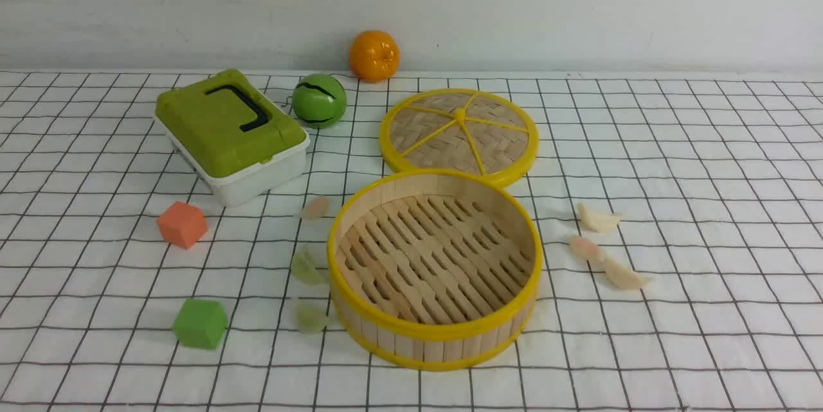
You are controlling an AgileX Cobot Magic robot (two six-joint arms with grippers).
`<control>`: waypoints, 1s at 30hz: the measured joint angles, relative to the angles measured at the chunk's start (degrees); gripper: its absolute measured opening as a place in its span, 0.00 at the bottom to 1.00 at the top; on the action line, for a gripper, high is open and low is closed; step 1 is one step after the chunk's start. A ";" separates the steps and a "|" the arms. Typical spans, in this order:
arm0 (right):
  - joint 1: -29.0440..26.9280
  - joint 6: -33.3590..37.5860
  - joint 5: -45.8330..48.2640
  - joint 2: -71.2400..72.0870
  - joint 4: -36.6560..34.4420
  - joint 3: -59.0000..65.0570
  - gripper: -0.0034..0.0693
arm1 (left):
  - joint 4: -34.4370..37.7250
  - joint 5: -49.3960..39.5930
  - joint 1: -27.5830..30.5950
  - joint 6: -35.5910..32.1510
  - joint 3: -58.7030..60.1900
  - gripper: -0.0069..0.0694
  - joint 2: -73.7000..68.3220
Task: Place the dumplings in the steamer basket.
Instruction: Use the left arm to grab a dumpling
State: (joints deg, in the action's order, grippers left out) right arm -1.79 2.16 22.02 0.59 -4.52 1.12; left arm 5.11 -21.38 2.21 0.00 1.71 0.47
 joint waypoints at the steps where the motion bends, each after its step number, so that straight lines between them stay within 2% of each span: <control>1: 0.00 0.00 0.00 0.00 0.00 0.00 0.38 | 0.00 0.00 0.00 0.00 0.00 0.32 0.00; 30: 0.00 0.00 0.00 0.00 -0.05 0.00 0.38 | 0.00 0.00 0.00 0.00 0.00 0.34 0.00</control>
State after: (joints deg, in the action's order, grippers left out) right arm -1.79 2.16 22.02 0.59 -4.57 1.12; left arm 5.11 -21.38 2.21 0.00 1.71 0.47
